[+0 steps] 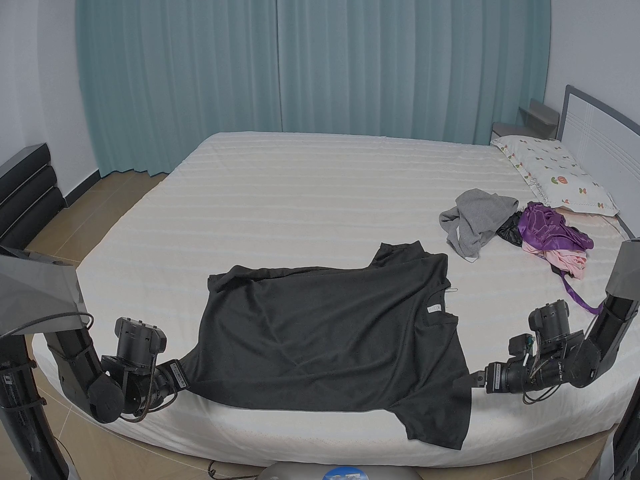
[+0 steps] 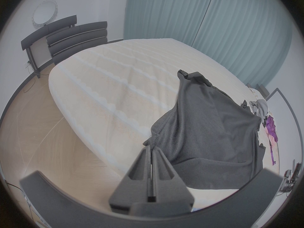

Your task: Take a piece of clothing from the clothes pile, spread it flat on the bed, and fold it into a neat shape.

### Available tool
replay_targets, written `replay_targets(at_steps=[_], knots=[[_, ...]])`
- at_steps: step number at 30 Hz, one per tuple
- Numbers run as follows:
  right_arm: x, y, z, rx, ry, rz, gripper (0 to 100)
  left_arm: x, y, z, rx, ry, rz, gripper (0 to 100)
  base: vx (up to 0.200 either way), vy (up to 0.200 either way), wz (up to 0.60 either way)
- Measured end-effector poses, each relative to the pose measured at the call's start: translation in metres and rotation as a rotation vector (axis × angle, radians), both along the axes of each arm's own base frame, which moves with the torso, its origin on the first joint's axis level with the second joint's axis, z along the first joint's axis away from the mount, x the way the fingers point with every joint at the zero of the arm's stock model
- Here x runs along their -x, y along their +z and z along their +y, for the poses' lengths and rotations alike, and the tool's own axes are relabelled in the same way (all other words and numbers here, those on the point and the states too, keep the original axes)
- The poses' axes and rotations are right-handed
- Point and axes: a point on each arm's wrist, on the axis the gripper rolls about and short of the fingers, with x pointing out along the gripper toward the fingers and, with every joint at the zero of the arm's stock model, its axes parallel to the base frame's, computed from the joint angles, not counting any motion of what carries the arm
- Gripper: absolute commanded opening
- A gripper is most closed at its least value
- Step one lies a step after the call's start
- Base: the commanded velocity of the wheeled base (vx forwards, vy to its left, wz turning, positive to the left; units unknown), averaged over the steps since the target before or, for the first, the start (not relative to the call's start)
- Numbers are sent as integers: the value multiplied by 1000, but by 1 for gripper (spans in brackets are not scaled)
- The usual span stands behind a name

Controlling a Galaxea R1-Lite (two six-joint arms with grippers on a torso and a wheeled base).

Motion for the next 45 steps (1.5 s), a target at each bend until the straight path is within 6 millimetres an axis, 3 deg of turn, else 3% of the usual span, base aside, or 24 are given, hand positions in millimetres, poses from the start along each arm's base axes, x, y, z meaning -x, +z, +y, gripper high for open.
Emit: replay_targets(at_steps=[8,9,21,37,44,45], knots=[[-35,-20,11,38,-46,-37,100,0,-1,1,-1,2,1,0,0,0,0],[-38,-22,13,53,-52,-39,0,0,-1,1,-2,2,2,0,0,0,0],[-38,-39,20,122,-61,-7,0,-1,-2,2,-7,-1,10,0,0,0,0],[16,-26,-15,157,-94,82,0,13,-9,0,-54,-58,91,0,0,0,0],[23,-23,-16,155,-95,75,0,16,-10,-3,-58,-76,103,0,0,0,0],[22,-23,-16,153,-95,68,100,16,-10,-4,-58,-76,103,100,0,0,0]])
